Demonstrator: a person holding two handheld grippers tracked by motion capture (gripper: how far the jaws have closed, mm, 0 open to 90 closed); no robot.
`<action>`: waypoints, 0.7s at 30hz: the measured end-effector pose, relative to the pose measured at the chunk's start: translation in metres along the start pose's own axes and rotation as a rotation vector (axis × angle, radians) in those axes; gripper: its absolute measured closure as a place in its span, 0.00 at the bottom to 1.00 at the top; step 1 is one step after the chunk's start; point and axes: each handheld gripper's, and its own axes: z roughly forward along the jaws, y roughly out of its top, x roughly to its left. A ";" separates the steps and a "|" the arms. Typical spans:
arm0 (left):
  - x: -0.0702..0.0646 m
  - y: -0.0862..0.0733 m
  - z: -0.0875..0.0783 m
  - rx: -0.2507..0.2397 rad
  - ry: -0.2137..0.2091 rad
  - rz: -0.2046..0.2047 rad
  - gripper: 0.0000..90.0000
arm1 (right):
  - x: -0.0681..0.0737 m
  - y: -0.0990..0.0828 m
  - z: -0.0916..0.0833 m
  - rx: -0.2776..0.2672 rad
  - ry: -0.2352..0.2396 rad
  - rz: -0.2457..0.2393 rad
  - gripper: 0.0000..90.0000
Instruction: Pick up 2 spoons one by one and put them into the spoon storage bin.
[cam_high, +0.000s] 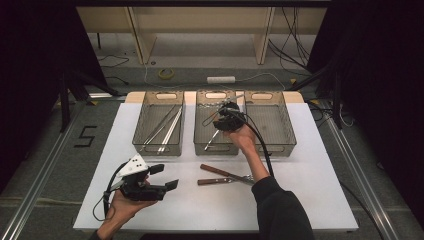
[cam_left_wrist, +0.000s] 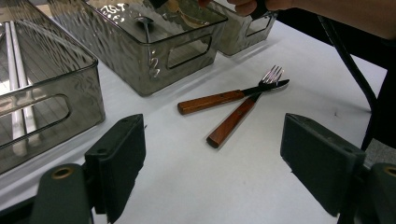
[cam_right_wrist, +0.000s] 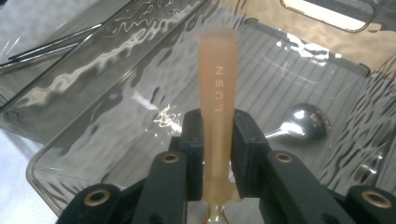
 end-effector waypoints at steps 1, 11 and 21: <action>0.000 0.000 0.000 0.003 -0.001 0.000 0.24 | 0.000 0.000 0.001 0.003 0.002 0.001 0.85; 0.000 0.000 0.000 0.001 0.001 0.000 0.24 | 0.001 -0.001 0.002 0.016 0.019 0.016 0.79; 0.001 0.000 -0.001 -0.006 0.008 -0.007 0.24 | 0.014 -0.002 -0.019 -0.060 0.100 0.003 0.57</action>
